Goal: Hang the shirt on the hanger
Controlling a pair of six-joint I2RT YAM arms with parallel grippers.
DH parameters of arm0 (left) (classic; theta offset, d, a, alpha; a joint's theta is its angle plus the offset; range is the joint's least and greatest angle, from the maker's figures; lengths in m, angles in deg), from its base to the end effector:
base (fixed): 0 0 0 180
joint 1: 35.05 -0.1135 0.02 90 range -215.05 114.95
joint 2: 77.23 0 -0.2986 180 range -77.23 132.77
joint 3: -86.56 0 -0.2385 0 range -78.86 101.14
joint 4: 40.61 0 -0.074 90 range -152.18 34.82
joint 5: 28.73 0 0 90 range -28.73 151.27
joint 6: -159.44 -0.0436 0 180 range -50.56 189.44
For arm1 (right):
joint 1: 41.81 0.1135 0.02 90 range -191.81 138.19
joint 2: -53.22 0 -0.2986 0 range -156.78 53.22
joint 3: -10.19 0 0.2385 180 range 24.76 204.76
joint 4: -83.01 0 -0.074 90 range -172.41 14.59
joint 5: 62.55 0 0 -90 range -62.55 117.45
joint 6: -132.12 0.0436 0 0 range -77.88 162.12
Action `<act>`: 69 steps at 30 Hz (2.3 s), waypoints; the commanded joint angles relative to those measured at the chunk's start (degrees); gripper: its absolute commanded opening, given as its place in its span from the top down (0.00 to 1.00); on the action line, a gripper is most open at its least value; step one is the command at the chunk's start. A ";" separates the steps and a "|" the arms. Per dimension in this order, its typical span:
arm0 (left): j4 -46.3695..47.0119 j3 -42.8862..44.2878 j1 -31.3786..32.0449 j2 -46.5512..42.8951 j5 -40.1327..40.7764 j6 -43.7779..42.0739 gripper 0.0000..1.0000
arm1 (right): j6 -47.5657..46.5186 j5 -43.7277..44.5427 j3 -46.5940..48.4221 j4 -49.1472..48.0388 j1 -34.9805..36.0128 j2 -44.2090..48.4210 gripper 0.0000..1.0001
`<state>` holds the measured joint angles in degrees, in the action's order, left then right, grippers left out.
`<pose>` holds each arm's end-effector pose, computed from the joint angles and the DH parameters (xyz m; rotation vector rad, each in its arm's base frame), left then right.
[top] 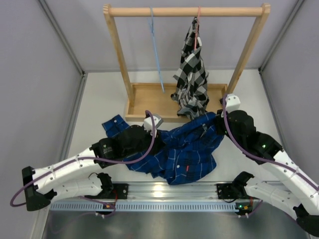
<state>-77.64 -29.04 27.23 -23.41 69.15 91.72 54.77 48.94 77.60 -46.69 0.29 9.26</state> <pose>0.0905 -0.1593 0.3461 0.6395 2.0212 -0.7747 0.1043 0.0727 0.3639 -0.2825 1.9919 0.2280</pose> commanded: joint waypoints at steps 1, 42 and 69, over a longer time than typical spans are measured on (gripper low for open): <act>-8.22 0.45 -0.05 -2.67 0.93 -0.58 0.71 | -1.92 -0.83 3.15 -0.39 -4.31 0.11 1.00; -12.17 27.71 -8.32 3.66 16.04 -8.85 1.00 | -0.01 -34.95 16.87 -6.09 -2.03 -7.90 1.00; -3.39 -5.35 -8.32 -10.32 9.44 14.54 1.00 | -3.94 -34.34 57.18 6.63 0.52 -37.84 0.43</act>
<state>-85.73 -33.89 19.07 -33.79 80.74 105.60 53.11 12.68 128.55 -45.86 -0.06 -22.06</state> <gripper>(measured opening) 0.038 0.567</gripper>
